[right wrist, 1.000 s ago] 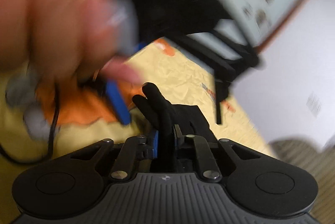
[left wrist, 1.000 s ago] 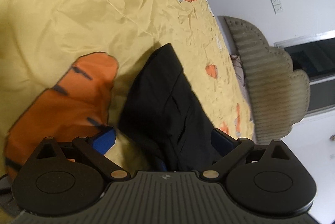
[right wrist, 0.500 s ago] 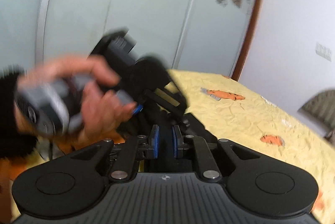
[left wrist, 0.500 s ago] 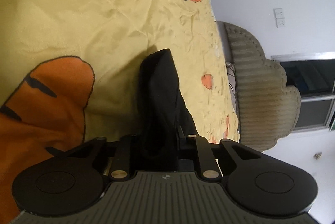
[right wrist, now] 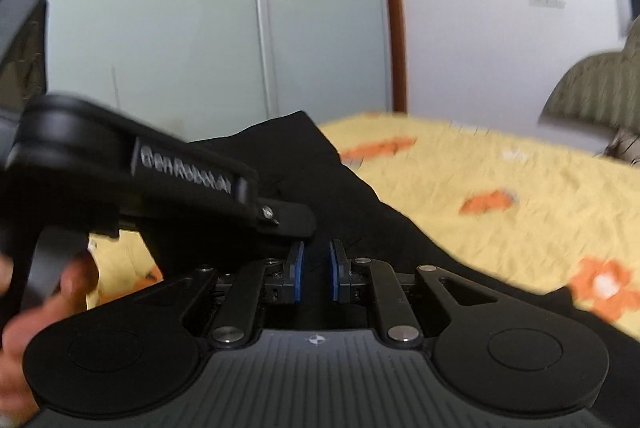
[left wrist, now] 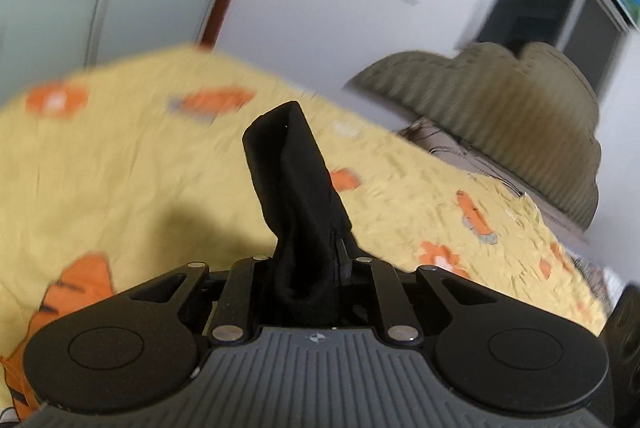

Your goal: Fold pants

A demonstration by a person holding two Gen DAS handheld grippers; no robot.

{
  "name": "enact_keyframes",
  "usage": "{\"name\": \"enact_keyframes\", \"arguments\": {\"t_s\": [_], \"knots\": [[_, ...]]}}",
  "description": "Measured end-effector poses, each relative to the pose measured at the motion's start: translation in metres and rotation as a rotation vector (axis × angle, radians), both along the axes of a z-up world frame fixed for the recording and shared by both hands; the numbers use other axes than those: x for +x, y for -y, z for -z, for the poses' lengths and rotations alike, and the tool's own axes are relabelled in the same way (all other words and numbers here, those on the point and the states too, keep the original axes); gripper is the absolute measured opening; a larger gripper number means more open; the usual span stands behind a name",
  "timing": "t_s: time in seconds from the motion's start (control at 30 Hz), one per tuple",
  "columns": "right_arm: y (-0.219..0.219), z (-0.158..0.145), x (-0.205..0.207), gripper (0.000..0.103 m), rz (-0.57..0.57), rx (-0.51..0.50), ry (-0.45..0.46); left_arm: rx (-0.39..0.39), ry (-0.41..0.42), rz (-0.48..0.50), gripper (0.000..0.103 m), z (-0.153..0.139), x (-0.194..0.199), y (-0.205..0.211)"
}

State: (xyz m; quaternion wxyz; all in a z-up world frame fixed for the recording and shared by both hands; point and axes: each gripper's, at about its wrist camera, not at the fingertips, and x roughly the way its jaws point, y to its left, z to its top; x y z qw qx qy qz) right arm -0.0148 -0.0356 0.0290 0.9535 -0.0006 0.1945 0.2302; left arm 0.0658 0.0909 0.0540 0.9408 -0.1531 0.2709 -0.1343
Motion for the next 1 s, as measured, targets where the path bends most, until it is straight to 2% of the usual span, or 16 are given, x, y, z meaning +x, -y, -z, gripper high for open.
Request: {"name": "enact_keyframes", "arguments": {"t_s": [0.07, 0.2, 0.4, 0.73, 1.0], "knots": [[0.013, -0.008, -0.006, 0.012, 0.018, 0.042, 0.017, 0.025, 0.038, 0.008, 0.017, -0.009, -0.013, 0.02], [0.044, -0.023, -0.018, 0.012, 0.066, 0.117, 0.024, 0.025, 0.061, 0.053, 0.017, -0.018, -0.029, 0.057], [0.109, -0.017, -0.027, 0.012, 0.164, 0.247, -0.017, 0.037, 0.067, 0.153, 0.018, -0.017, -0.041, 0.121], [0.207, 0.011, -0.064, 0.013, 0.367, 0.325, -0.075, 0.092, 0.014, 0.338, 0.021, 0.015, -0.049, 0.226], [0.262, 0.036, -0.088, 0.013, 0.501, 0.345, -0.117, 0.134, -0.009, 0.46, 0.021, 0.042, -0.061, 0.285]]}}
